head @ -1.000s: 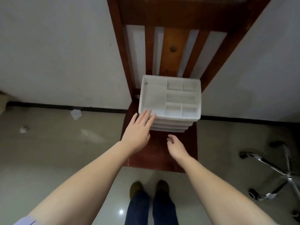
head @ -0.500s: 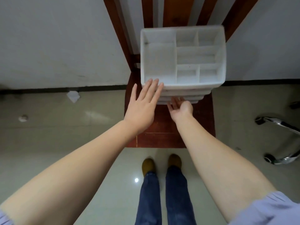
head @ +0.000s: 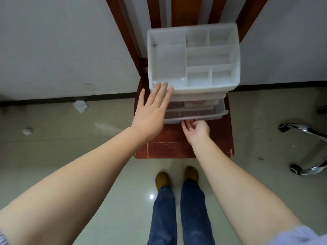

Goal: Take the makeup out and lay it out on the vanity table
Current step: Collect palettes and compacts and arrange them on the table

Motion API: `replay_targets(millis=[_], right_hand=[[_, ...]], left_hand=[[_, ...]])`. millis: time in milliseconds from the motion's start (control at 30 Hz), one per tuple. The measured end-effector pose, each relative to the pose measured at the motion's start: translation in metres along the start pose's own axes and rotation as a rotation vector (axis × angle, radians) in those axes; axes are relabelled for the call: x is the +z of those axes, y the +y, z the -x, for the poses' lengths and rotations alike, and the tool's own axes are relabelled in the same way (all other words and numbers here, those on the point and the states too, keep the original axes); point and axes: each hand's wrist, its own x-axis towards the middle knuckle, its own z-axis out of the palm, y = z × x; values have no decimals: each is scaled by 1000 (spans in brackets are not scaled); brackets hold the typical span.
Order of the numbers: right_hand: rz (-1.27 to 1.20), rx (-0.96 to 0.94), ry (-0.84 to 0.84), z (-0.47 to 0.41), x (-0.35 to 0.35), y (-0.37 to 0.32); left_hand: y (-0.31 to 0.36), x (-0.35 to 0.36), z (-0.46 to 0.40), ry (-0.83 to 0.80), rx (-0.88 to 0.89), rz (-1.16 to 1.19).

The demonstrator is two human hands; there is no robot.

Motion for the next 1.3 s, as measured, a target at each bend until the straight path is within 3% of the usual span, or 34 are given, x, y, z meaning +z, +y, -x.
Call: replay_targets(millis=[200, 300, 367, 433, 500, 533, 600, 667, 867, 1000, 1167, 1300], right_hand=[[201, 110, -52, 17, -37, -5], [735, 212, -189, 40, -37, -29], [1121, 64, -280, 56, -31, -50], [1351, -319, -331, 60, -24, -70], [1686, -734, -340, 49, -15, -81], [1900, -829, -360, 39, -11, -82], [2218, -793, -364, 13, -3, -78], [2375, -717, -300, -9, 2, -73], [2394, -907, -193, -32, 5, -69], [2335, -1027, -242, -29, 0, -72], [2282, -931, -377, -27, -1, -79], [2095, -680, -596, -11, 9, -94]], left_hand=[[3, 4, 3, 62, -18, 25], [4, 5, 7, 177, 70, 37], [8, 13, 12, 192, 263, 68], [18, 21, 14, 49, 358, 169], [29, 30, 4, -181, 244, 240], [34, 35, -5, -242, 147, 239], [41, 45, -27, -287, -34, 233], [44, 54, -44, -284, -138, 238], [36, 73, -58, -258, -149, 91], [29, 71, -54, -206, -78, 109], [14, 62, -49, -288, 67, 138], [6, 53, -48, -330, 148, 221]])
